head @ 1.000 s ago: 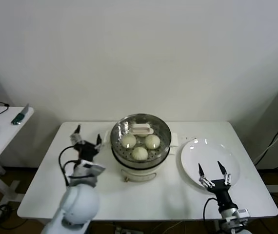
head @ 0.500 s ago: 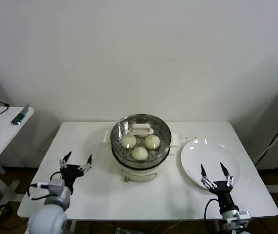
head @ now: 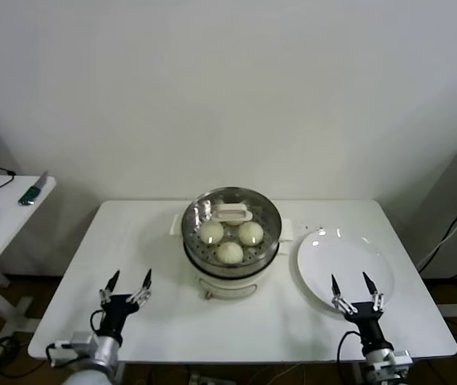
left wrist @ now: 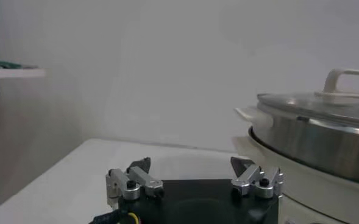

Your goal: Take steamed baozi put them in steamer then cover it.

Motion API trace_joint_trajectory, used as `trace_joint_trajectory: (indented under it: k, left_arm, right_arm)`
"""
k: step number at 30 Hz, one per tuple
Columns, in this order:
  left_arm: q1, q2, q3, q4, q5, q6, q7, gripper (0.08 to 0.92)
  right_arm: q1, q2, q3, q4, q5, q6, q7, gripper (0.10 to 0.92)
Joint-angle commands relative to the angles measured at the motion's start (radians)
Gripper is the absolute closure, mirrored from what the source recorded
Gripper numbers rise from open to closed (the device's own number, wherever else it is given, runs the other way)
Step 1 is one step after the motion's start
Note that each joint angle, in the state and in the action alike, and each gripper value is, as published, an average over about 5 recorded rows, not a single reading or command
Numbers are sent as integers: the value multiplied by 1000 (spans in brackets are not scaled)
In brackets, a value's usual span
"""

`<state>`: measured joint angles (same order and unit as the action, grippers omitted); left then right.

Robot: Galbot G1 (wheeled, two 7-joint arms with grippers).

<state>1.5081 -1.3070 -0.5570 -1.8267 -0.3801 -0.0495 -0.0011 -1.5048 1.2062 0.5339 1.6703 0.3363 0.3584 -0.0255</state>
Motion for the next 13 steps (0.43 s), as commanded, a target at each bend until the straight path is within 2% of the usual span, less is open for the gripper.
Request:
trace_joint_trajectory:
  k: [1, 13]
  left_arm:
    - [50, -33, 0, 30, -10, -145, 27, 177]
    - [57, -37, -8, 17, 74, -196, 24, 177]
  right_arm:
    - [5, -4, -9, -12, 9, 12, 5, 203]
    - [13, -5, -23, -19, 9, 11, 9, 203]
